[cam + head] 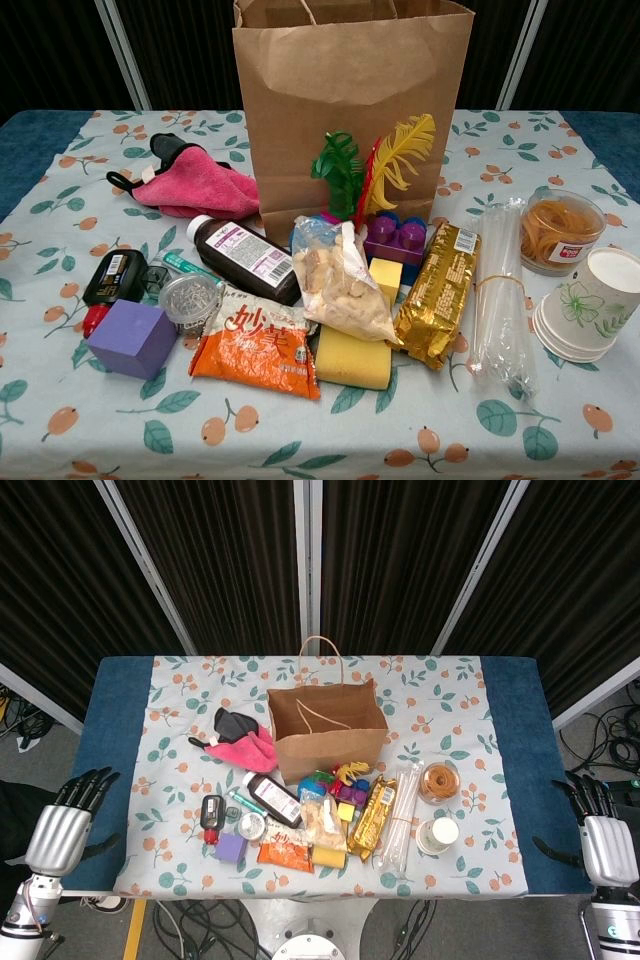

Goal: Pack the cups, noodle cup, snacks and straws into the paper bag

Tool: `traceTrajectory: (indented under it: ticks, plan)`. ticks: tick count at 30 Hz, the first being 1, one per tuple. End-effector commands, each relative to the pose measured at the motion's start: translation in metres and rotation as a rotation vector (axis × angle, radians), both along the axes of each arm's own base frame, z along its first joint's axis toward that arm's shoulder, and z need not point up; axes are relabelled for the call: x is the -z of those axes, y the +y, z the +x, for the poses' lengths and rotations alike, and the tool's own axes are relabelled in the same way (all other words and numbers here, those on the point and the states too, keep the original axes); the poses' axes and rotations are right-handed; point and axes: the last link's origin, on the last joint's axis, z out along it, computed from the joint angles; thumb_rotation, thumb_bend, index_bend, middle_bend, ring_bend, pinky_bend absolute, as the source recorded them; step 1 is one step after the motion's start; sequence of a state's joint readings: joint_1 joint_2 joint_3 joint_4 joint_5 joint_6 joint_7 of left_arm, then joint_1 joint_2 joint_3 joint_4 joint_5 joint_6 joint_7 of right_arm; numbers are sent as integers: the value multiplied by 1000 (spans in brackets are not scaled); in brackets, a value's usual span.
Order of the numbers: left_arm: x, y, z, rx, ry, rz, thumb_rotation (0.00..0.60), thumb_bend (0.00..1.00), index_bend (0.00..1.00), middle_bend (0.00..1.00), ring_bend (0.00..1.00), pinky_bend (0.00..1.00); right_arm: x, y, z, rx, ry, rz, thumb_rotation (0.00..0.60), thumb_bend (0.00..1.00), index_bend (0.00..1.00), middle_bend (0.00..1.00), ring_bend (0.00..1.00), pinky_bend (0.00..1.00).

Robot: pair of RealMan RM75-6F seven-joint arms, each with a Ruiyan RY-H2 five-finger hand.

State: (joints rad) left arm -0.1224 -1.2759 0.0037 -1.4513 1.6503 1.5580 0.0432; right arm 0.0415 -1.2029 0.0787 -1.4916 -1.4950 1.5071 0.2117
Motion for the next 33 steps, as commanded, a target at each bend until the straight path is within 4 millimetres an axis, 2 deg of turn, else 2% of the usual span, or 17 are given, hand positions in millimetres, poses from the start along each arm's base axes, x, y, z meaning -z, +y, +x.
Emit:
traceTrajectory:
  ticks: [1,10,19,26,33]
  plan:
    - [1,0,-1,-4,-2,-5,600,103,177,216,149,206,1,-1,1,-1,-1,2,600,2,175,78,0,0]
    - [7,-4,1,-4,-2,-33,600,103,176,216,149,206,8,1,11,-2,-10,94,600,0,176,88,0,0]
    - [13,-4,-3,-13,-23,-55,600,104,177,216,149,206,31,-9,51,-6,168,324,600,9,160,126,0,0]
    - [10,-1,-5,-10,-41,-48,600,104,176,216,149,206,63,-16,73,-24,313,430,600,11,160,141,0,0]
    - [8,2,-9,-12,-47,-38,600,103,177,216,149,206,93,-22,82,-53,312,448,600,18,157,156,0,0]
